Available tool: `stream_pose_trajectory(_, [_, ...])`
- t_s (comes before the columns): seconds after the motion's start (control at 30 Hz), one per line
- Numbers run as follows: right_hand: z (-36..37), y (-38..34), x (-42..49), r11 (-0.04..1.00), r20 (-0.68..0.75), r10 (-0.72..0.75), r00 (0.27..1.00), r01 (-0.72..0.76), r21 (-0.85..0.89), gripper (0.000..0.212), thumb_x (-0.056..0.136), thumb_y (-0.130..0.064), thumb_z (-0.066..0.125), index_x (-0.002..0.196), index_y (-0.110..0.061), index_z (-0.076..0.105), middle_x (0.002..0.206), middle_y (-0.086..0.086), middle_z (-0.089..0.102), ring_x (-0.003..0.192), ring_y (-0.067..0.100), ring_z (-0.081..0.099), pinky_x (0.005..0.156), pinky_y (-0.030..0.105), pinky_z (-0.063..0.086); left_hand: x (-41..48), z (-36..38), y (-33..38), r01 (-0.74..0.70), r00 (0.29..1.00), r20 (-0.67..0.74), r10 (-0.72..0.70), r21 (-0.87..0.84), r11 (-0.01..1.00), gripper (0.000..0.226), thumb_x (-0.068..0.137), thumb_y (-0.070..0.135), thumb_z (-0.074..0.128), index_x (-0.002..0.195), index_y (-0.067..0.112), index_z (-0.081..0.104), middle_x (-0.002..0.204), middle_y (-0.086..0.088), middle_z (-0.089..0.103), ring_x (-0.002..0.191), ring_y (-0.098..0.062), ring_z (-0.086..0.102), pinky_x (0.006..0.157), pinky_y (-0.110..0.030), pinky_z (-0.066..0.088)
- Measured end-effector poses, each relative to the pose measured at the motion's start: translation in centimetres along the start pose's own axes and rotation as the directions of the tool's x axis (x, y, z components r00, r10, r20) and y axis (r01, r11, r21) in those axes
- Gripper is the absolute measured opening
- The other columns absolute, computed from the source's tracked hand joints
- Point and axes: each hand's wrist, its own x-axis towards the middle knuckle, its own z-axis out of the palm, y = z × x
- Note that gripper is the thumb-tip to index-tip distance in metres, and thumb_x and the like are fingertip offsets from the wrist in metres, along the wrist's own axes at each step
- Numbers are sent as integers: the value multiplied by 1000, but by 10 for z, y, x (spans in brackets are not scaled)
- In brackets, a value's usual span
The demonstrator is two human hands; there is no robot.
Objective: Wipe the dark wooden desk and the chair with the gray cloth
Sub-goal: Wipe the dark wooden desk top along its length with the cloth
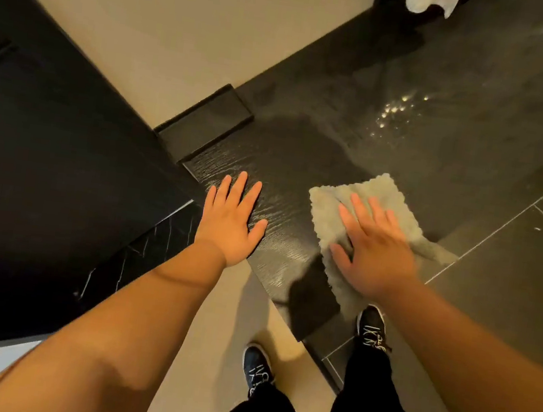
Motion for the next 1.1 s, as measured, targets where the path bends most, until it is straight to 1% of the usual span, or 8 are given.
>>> stream_pose_trajectory(0.1, [5,-53,-16,996,-9,87,996,-87,19,82,98,-69,33,166,-23,24,174,9,17,160,38,14,128,58,18,6,-3,-8,-53,998,30,53,-1,999,79,100,70,23,168,33,5,177,-3,-3,162,-34,-5,130,-56,0])
stream_pose_trajectory(0.23, [12,-120,-46,999,56,-16,998,14,29,81,99,-68,33,167,-25,21,176,6,12,161,34,7,130,52,7,22,-10,-20,-133,991,27,135,-59,989,75,101,69,32,167,37,14,177,1,1,162,-31,-4,130,-58,1])
stream_pose_trajectory(0.37, [14,-113,-49,996,50,-56,997,52,74,77,99,-70,35,164,-28,31,174,2,18,162,28,10,131,50,9,44,-19,-12,-50,996,-75,36,-197,979,60,108,54,34,164,34,28,175,-1,16,162,-32,4,130,-57,6])
stream_pose_trajectory(0.53, [16,-53,-44,975,-13,219,976,-218,32,80,103,-72,24,167,-23,23,175,7,13,162,30,7,127,57,18,51,-10,-10,-75,993,-91,70,-51,996,63,106,54,28,166,34,21,176,-2,11,162,-32,4,130,-57,7])
stream_pose_trajectory(0.63, [17,-86,-43,943,-49,331,942,-330,38,78,104,-66,30,166,-19,23,174,14,13,161,38,8,128,58,14,50,-10,-6,-88,994,-70,85,-44,995,64,106,53,27,166,33,19,176,-2,9,162,-33,3,130,-58,6])
stream_pose_trajectory(0.77, [28,-161,-45,984,65,161,985,-165,73,74,106,-63,14,168,-23,4,175,8,-10,160,31,-19,130,51,-7,51,-12,-14,-94,995,-45,93,-14,995,65,106,53,25,167,33,13,176,-3,6,162,-35,2,130,-58,5])
stream_pose_trajectory(0.9, [27,-131,-45,999,96,-15,995,11,43,68,107,-58,19,166,-23,20,176,5,4,162,28,-2,131,46,-3,55,-18,-18,-153,988,5,153,54,987,67,106,56,26,167,33,10,175,-8,8,160,-39,7,128,-60,10])
stream_pose_trajectory(1.1, [23,-119,-43,983,33,172,985,-174,59,68,109,-58,16,168,-26,8,176,6,-3,161,28,-13,129,44,-11,58,-12,-21,-163,982,-95,162,-4,987,66,102,59,35,163,34,26,172,-6,20,159,-35,12,130,-58,6])
